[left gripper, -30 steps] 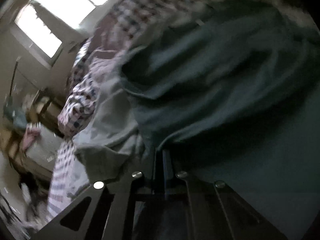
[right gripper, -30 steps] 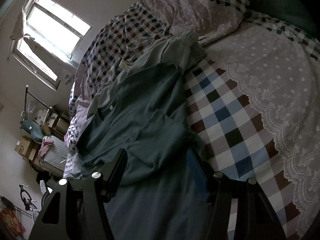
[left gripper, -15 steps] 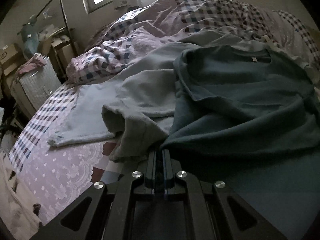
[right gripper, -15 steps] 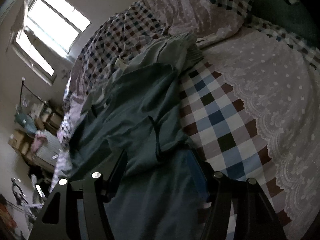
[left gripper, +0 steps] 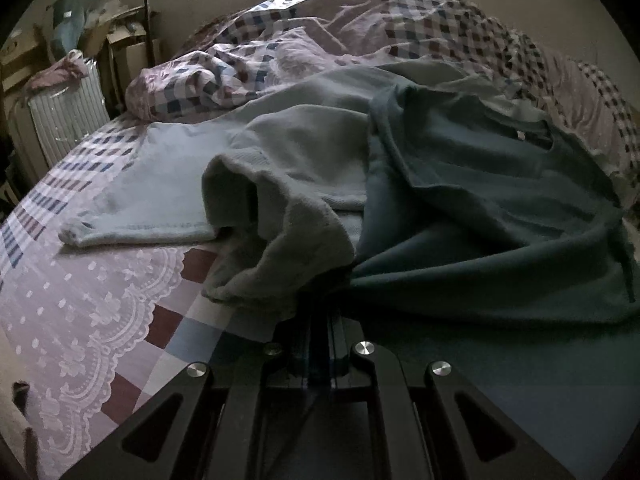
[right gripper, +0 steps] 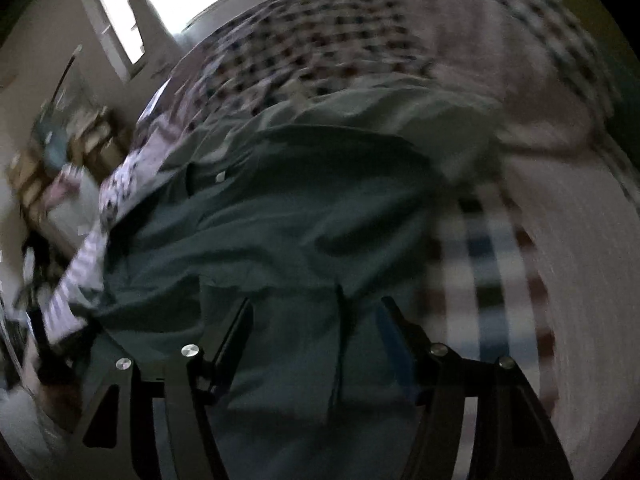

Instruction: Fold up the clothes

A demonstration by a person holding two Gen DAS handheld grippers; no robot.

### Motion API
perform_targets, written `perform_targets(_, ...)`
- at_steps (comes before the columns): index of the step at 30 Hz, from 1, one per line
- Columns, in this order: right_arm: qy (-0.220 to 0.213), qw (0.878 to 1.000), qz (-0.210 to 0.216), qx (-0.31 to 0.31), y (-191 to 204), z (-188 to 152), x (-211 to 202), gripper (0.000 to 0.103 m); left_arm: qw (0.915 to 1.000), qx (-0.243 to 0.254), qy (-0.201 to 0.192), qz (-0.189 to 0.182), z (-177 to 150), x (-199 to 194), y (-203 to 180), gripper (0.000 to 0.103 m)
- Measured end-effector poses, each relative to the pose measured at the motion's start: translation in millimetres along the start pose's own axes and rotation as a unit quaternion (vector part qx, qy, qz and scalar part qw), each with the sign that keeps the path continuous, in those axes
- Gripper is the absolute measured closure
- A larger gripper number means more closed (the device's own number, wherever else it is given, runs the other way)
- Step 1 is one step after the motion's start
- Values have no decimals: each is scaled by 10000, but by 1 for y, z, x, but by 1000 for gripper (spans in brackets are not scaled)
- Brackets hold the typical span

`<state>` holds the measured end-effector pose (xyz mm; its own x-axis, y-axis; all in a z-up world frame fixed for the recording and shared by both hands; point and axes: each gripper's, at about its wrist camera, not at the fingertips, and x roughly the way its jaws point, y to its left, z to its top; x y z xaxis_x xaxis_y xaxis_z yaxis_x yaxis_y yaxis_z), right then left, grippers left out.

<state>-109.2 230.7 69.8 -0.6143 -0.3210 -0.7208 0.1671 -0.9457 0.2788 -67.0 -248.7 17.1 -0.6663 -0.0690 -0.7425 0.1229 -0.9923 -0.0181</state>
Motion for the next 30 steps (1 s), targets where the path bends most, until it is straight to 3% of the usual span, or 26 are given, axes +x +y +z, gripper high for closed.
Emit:
perform_targets(7,487,9982,130,-314,-7,12,44,36,9999,-87,20,-105,0,1,3,97)
perform_targets(8,514,9979,182,-344,-6,10,47,41,9999,-83,27,-98,1,1,3,97)
perform_targets(9,537,9975,201,-403,-5,9,48,47,9999,-78,33,-90,1,1,3,97)
perform_targets(11,541,9966,127,-610,0,7,47,100,9999,-71,47,-76,1,2,3,97)
perform_targets(13,422,9965,125,-710,3,6,40,99,9999,-64,60,-56,2,2,2,97)
perform_targets(18,-447,9969,-36,-651,8,21,-10,100,9999,-93,44,-17,3,2,1,97)
perform_targets(20,-526,9963,-173,-658,10,31,-19,100,9999,-150,14,17,5,1,1,97)
perform_targets(25,-100,9956,-732,-570,6,53,4,98,9995,-277,-27,122,7,0,-1,98)
perform_targets(28,439,9918,-1184,-179,-10,53,35,91,9996,-243,35,159,6,3,-3,98)
perform_targets(30,512,9909,-1247,71,-18,46,38,78,9995,-261,56,140,6,4,-2,98)
